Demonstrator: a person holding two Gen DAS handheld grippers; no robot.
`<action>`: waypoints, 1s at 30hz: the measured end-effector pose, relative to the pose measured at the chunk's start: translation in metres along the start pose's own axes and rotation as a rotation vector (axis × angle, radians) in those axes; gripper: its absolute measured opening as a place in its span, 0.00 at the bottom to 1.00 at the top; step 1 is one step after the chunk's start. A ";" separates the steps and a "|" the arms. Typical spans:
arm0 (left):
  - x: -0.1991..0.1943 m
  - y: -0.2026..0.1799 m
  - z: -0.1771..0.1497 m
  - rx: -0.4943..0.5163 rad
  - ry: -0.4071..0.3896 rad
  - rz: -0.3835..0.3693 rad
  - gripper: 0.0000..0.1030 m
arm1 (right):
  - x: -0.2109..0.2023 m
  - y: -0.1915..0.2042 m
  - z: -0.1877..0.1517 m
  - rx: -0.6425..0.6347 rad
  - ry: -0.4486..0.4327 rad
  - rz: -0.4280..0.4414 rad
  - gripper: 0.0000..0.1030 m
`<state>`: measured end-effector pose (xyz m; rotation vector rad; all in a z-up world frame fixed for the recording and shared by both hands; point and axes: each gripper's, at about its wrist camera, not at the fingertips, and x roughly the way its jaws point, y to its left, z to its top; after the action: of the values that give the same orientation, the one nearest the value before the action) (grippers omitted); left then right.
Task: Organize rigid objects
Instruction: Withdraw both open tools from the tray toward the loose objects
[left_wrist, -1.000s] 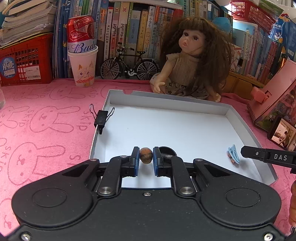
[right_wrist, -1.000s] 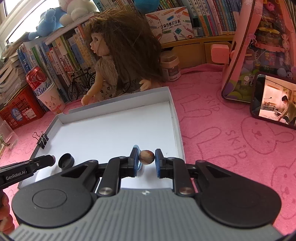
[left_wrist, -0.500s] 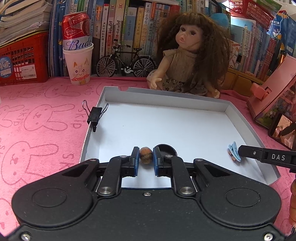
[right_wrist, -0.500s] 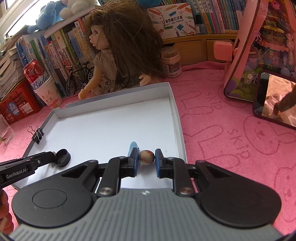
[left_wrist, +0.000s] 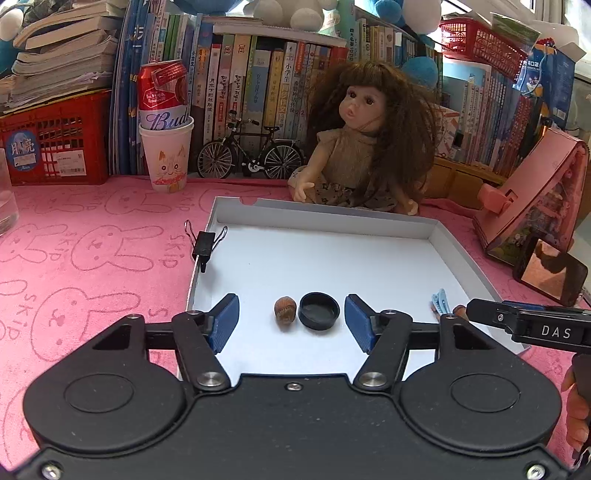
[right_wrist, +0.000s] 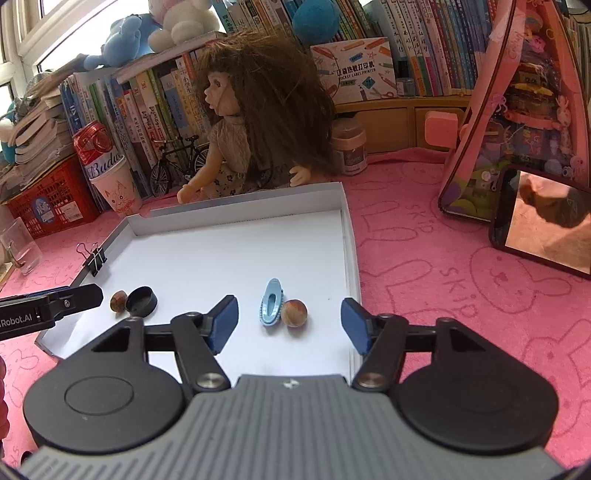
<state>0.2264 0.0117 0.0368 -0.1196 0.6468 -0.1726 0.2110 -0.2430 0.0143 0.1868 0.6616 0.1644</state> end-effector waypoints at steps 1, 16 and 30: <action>-0.004 0.000 -0.002 0.001 -0.003 -0.006 0.66 | -0.004 0.000 -0.001 -0.002 -0.006 0.008 0.79; -0.078 -0.011 -0.045 0.097 -0.098 -0.044 0.82 | -0.057 0.009 -0.033 -0.077 -0.089 0.051 0.96; -0.116 -0.008 -0.086 0.124 -0.114 -0.049 0.84 | -0.091 0.027 -0.073 -0.187 -0.131 0.064 1.00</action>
<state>0.0819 0.0222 0.0386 -0.0259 0.5186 -0.2505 0.0927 -0.2274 0.0178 0.0384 0.5072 0.2723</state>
